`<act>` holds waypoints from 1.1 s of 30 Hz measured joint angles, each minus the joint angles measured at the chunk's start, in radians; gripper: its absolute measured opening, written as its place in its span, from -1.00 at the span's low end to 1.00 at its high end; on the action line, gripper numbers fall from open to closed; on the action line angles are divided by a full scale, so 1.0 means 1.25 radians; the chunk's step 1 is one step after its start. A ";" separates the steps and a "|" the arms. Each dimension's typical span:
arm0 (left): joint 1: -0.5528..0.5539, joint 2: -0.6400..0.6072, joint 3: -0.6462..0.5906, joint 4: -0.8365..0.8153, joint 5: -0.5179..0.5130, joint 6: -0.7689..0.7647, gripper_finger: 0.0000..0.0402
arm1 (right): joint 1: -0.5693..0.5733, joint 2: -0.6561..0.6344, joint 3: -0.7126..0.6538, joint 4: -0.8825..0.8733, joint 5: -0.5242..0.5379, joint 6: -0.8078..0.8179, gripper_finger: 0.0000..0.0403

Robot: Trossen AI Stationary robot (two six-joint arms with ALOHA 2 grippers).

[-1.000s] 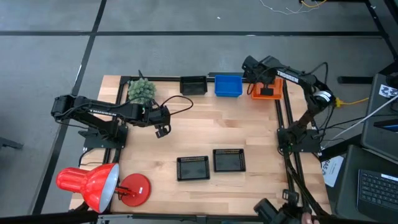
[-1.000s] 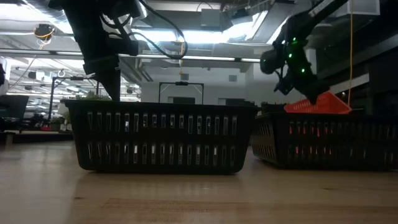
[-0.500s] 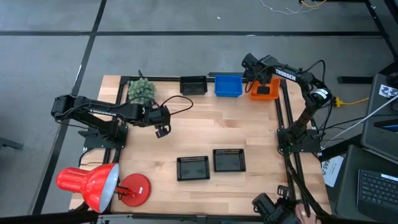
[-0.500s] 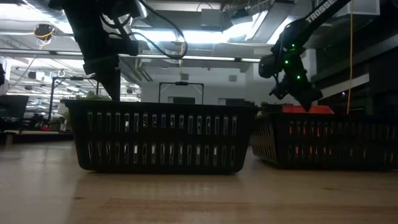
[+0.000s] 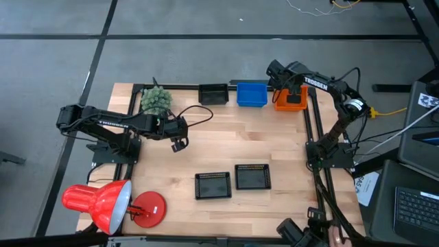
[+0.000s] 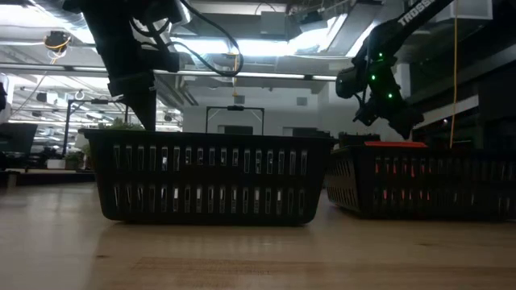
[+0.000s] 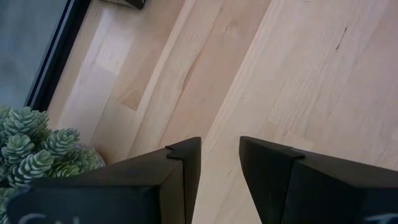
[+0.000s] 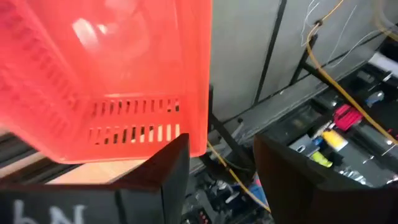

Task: Stack baskets by color
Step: Stack the bottom orange bin on the top orange bin

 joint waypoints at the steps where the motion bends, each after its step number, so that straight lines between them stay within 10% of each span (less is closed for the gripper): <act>1: 0.000 0.000 0.000 0.000 0.000 0.000 -0.49 | 0.008 -0.007 0.000 -0.002 -0.001 0.005 -0.12; 20: 0.000 0.000 0.000 0.000 -0.025 0.000 -0.49 | 0.054 -0.062 -0.075 0.109 0.073 0.283 -0.30; 33: 0.000 0.000 0.000 0.000 -0.025 0.000 -0.49 | 0.066 -0.062 -0.241 0.384 0.105 0.191 -0.32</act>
